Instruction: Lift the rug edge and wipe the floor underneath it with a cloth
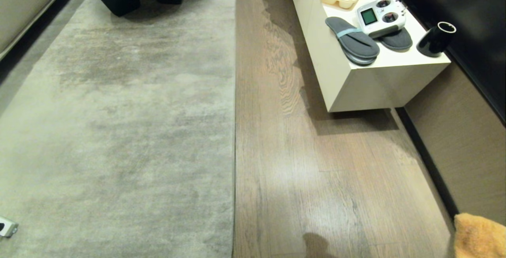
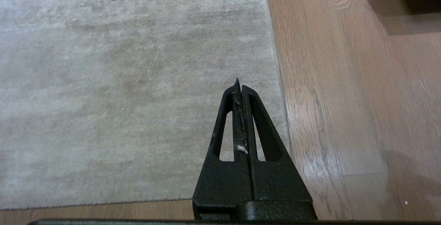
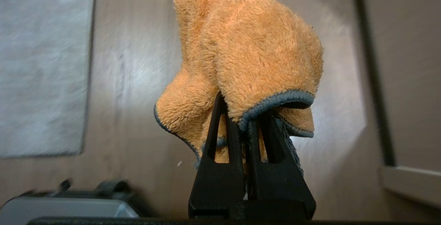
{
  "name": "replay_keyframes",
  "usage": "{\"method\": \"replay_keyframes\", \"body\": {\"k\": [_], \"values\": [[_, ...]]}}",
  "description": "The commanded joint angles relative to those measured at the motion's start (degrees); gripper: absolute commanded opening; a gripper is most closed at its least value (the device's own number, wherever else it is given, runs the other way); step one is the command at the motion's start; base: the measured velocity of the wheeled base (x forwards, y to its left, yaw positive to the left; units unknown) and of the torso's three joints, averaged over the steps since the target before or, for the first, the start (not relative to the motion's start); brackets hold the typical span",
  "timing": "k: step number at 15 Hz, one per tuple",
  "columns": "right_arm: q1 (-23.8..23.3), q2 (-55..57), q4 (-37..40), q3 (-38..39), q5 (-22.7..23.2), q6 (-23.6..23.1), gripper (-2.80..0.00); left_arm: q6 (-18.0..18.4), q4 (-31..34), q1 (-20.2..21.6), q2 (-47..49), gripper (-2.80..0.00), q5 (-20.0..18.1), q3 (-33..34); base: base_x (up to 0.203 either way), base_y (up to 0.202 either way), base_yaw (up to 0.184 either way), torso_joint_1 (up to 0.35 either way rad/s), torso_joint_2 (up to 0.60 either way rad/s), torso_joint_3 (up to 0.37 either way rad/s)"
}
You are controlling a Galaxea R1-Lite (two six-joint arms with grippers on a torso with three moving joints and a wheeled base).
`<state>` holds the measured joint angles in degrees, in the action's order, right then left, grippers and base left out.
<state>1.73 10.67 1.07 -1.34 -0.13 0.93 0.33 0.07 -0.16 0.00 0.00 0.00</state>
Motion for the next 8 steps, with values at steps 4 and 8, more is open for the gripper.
{"method": "replay_keyframes", "body": {"k": [4,8], "values": [[9.05,23.08,0.2,-8.42,-1.76,6.85,-2.8,0.02,-0.05,-0.02,0.0,-2.8,0.0,0.0,0.0,0.0,0.0,0.0,0.0,0.0],[9.12,46.73,-3.12,-15.84,-3.79,12.0,-2.8,0.02,-0.05,-0.02,0.07,-2.8,0.0,0.0,0.0,0.0,0.0,0.0,0.0,0.0]]}}
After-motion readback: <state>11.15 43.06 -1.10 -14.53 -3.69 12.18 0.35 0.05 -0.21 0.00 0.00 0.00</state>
